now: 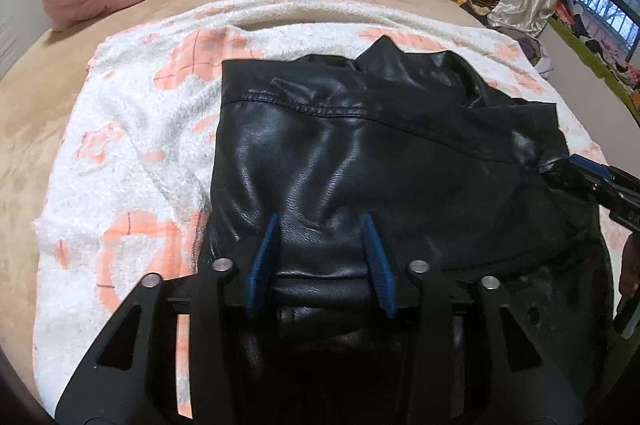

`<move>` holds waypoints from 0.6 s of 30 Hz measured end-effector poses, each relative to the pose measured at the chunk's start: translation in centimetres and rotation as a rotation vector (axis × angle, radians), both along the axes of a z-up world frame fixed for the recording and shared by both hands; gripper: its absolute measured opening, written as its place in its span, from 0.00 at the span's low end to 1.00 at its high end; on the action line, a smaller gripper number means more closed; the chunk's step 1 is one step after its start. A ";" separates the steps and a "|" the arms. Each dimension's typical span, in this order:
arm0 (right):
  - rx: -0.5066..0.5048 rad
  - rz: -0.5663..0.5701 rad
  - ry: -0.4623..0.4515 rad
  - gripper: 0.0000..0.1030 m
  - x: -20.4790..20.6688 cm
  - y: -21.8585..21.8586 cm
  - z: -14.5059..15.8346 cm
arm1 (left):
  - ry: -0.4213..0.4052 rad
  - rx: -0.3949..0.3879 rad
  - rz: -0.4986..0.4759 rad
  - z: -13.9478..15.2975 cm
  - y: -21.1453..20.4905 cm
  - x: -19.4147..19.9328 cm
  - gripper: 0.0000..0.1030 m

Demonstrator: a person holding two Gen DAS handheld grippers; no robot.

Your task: Fold large clothes

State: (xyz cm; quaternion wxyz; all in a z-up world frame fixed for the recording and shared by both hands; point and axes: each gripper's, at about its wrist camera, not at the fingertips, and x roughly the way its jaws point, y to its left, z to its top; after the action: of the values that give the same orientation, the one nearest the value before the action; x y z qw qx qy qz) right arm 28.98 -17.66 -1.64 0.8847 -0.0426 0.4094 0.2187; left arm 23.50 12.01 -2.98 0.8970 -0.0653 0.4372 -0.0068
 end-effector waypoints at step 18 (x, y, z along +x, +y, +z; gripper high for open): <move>0.001 0.034 -0.094 0.48 -5.4 -0.2 1.1 | -0.003 -0.005 -0.161 0.8 -4.7 -1.4 0.43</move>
State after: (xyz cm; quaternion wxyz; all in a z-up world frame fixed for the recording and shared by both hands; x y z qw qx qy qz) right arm 23.54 -17.89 -0.56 0.8993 -0.0593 0.3663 0.2316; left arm 22.12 7.35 -2.21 0.8940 -0.0320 0.4396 -0.0799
